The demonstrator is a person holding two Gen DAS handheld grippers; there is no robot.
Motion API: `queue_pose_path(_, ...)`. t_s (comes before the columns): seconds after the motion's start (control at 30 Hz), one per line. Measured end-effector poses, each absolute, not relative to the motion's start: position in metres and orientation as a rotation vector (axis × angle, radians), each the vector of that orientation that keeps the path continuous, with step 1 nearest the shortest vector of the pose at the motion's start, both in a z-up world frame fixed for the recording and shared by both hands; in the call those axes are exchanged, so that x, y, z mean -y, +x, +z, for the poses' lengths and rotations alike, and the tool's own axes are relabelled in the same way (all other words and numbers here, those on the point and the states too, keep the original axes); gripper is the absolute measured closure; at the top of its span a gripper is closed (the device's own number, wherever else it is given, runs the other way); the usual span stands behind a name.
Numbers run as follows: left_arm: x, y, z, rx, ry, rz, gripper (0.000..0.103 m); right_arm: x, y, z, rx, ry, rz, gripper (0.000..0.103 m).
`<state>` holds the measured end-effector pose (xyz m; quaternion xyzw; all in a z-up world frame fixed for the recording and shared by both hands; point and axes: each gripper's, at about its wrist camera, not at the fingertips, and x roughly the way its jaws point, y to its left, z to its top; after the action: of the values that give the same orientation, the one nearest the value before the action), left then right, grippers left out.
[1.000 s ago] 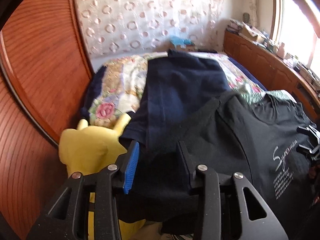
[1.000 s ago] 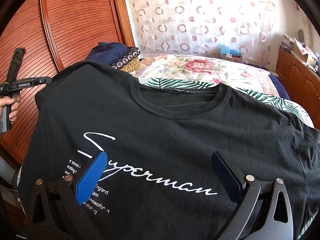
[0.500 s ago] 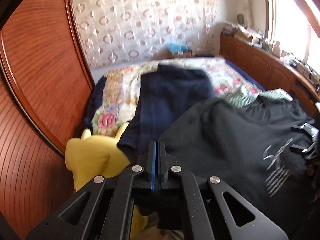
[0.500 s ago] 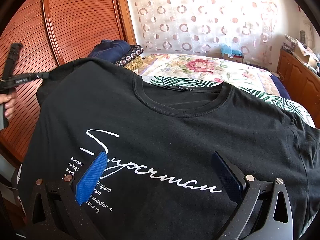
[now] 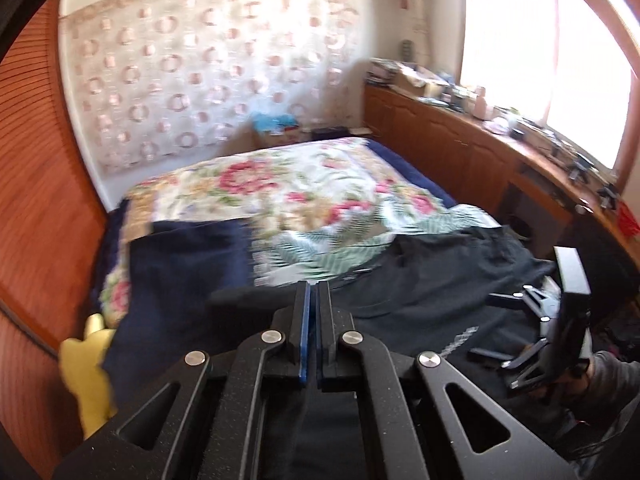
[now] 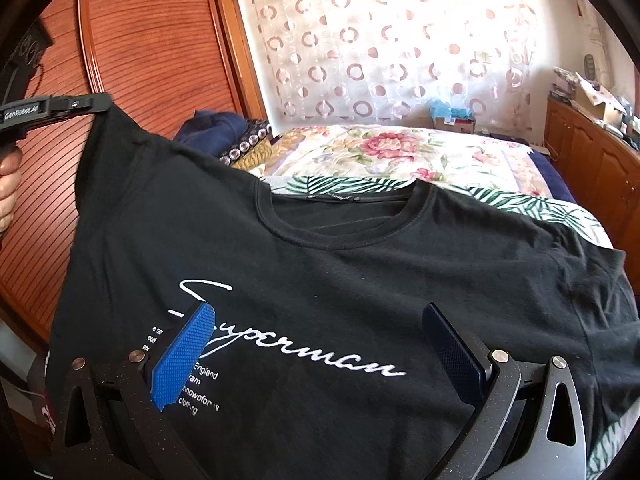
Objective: Fold small clothes
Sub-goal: 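Lift the gripped side with the left gripper, fold it inward, release, then move the right gripper over to the shirt's other side edge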
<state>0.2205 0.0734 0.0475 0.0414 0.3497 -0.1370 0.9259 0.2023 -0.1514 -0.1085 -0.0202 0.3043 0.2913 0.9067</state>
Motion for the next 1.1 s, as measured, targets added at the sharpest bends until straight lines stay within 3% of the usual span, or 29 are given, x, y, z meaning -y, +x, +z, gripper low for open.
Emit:
queue_pose_path(0.03, -0.064, 0.221, 0.047, -0.714, 0.102, -0.292, 0.097, 0.153, 0.201, -0.110, -0.626, -0.041, 0.597, 0.000)
queue_pose_path(0.13, -0.053, 0.218, 0.046, -0.694, 0.134, -0.287, 0.064, 0.157, 0.198, -0.115, -0.630, -0.036, 0.586, 0.000)
queue_pose_path(0.17, -0.054, 0.216, 0.045, -0.692, 0.129, -0.289, 0.060, 0.159, 0.198, -0.117, -0.634, -0.034, 0.582, 0.000)
queue_pose_path(0.63, -0.138, 0.179, -0.024, -0.791, 0.056, -0.025, 0.059, 0.149, 0.204, -0.122, -0.664, -0.023, 0.578, 0.000)
queue_pose_path(1.1, -0.159, 0.157, -0.050, -0.784, 0.016, 0.005, 0.059, 0.149, 0.199, -0.118, -0.665, -0.065, 0.583, 0.000)
